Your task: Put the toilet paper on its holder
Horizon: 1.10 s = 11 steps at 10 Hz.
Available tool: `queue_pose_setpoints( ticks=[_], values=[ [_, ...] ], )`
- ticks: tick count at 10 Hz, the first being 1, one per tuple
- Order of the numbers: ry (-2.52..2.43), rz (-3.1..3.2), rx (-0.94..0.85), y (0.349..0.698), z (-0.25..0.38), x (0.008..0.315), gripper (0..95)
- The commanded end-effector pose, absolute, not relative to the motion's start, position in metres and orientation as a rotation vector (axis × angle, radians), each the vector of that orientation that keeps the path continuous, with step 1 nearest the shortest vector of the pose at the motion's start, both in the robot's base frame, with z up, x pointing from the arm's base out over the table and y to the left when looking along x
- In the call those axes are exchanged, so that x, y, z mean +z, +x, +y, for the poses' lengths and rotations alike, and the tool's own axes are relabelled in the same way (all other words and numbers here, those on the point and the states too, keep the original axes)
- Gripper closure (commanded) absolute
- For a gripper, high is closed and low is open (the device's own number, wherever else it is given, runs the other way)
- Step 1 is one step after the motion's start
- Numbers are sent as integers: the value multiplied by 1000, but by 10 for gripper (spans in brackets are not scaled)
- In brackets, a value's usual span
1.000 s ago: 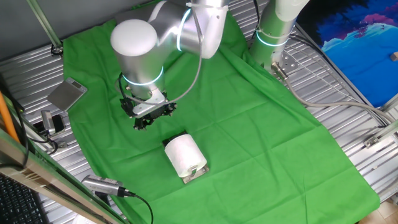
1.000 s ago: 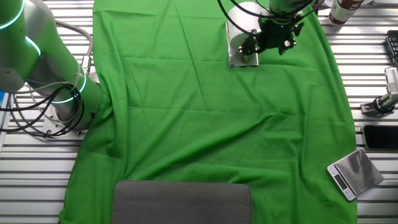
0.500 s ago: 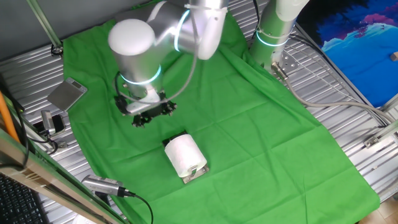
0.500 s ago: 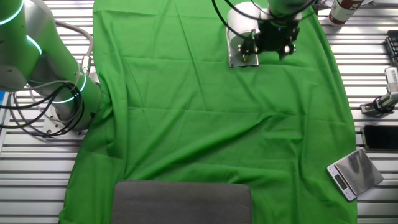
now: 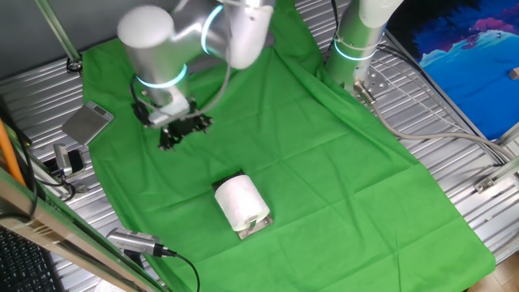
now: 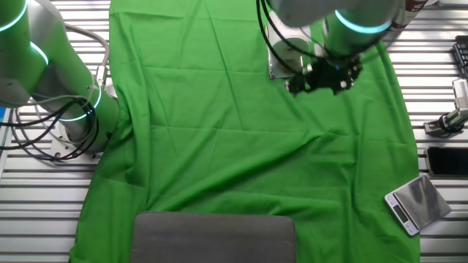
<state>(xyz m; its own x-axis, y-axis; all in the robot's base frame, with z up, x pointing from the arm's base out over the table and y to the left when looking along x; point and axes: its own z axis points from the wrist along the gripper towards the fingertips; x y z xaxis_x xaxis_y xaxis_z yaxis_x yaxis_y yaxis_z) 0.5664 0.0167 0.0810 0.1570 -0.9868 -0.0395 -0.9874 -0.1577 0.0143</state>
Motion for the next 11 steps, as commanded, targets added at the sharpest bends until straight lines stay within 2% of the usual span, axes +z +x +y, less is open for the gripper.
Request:
queue_pose_setpoints(
  ticks=[1, 8, 11],
  values=[
    [-2428, 1962, 49, 574, -7, 78, 0],
    [-2217, 2272, -36, 573, -10, 79, 0],
    [-2210, 2278, -19, 576, -15, 77, 0]
  ],
)
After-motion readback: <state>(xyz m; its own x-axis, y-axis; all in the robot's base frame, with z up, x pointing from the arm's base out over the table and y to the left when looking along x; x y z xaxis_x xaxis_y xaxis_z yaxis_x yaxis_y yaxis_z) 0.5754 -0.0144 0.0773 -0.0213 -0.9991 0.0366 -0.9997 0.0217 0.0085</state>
